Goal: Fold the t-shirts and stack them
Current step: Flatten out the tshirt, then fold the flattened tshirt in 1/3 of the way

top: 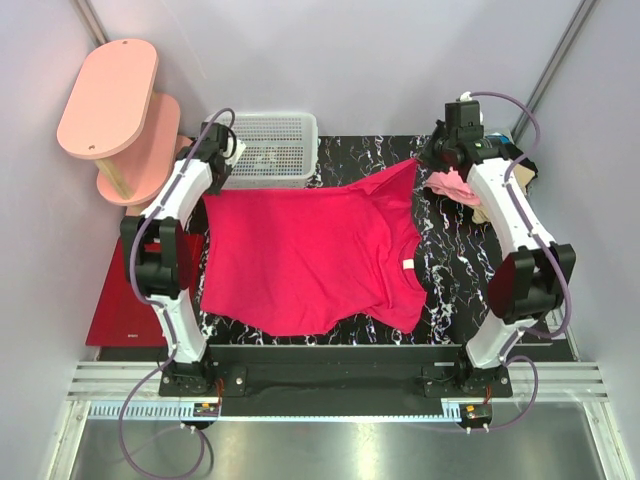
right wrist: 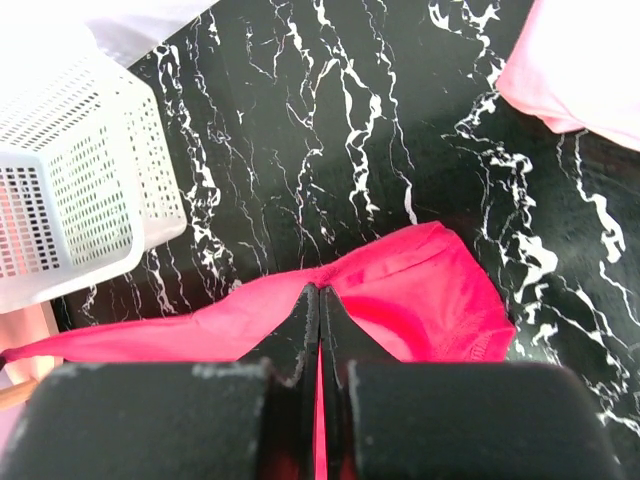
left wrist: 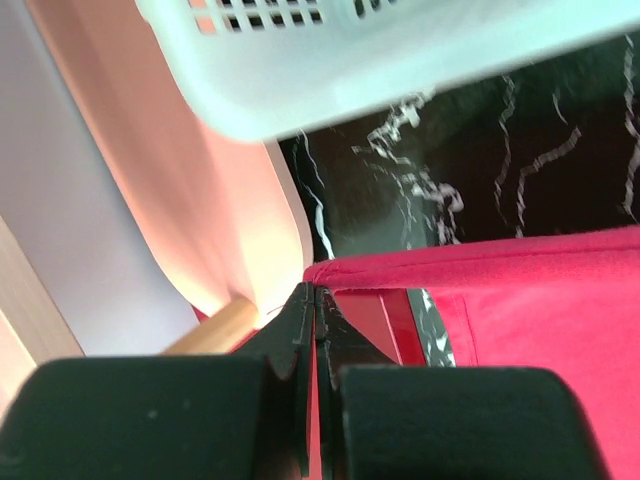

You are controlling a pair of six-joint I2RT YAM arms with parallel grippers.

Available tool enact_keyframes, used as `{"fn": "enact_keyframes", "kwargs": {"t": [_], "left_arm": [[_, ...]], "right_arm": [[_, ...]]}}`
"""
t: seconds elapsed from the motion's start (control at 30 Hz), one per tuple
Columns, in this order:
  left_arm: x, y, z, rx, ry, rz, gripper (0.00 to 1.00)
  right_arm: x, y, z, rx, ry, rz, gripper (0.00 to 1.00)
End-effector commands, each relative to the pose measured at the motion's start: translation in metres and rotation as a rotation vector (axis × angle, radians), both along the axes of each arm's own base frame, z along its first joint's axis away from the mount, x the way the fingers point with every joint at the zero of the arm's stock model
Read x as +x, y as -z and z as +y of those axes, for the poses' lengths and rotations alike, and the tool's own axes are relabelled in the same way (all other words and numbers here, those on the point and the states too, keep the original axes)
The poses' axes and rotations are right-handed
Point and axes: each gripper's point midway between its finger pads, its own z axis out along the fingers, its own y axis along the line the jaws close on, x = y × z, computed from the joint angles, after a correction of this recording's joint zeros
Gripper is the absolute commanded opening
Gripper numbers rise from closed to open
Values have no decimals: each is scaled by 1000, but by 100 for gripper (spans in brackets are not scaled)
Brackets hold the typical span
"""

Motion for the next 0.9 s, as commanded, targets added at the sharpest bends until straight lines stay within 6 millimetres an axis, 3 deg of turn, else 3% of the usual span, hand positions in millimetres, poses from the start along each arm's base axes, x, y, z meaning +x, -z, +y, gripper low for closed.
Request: {"fn": "enact_keyframes", "kwargs": {"t": [0.0,0.27,0.43,0.47,0.53,0.57,0.63,0.67,0.7,0.73,0.87], "left_arm": [[25,-23,12,51,-33,-91,0],[37,-23,15,73,-46,-100,0],[26,-18,12,47,-50,-89,0],[18,-7,11,41,-49,-61,0],[6,-9,9,22,-41,-61,0],[-5,3,9,24,-37,-32,0],[-17,-2,10,33,-24,-46,0],[-25,8,11,37,-19,-31,0],[-30,1,12,41,-16,-53,0],[-34,2,13,48,-11,-52,0],[-53,4,14,50,-1,-49,0]], "right_arm": [[22,-15,4,20,-2,-70,0],[30,4,13,48,-22,-29,0],[19,4,13,64,-25,-23,0],[13,12,15,72,-29,-3,0],[0,7,15,96,-25,-3,0],[-9,20,17,111,-32,34,0],[-24,19,20,147,-36,45,0],[-35,32,23,161,-46,86,0],[-43,31,24,171,-49,89,0],[-54,44,25,182,-57,128,0],[-80,49,27,205,-70,163,0]]}}
